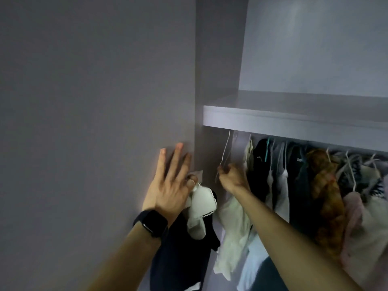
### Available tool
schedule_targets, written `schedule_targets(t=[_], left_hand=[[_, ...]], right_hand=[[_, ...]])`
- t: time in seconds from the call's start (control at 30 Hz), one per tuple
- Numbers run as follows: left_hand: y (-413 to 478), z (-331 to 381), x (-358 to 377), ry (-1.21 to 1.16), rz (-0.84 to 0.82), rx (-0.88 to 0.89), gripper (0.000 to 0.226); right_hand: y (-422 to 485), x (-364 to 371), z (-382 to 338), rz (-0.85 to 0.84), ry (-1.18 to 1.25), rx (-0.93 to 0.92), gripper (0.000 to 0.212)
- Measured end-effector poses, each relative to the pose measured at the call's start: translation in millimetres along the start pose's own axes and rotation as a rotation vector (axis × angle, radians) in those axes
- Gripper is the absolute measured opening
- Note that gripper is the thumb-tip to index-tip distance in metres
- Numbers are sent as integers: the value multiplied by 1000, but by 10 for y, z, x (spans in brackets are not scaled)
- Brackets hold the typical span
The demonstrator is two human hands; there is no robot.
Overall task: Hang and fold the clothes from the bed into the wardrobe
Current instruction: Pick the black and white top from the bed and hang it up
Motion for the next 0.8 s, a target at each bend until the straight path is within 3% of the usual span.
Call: schedule_targets(t=[0.13,0.27,0.5,0.67,0.8], left_hand=[[39,-19,48,99,130,28,72],[19,58,139,172,57,55,69],[8,93,149,122,-10,64,69],[16,68,152,92,-100,57,62],[-15,48,145,-80,-189,69,57]], right_hand=[[247,249,102,78,-9,92,47],[253,320,140,70,-24,150,41],[68,-316,-137,371,-54,103,53],[-418,-607,11,276,-87,91,52],[-1237,-772,333,189,93,52,46]])
Point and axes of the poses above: each hand's wrist, its own y-axis towards the middle knuckle, its own x-axis out of the palm, z = x × y, the point moved 6 cm from there along y, towards the middle knuckle, and after that the axes turned 1 degree about z, right-handed, at the moved point
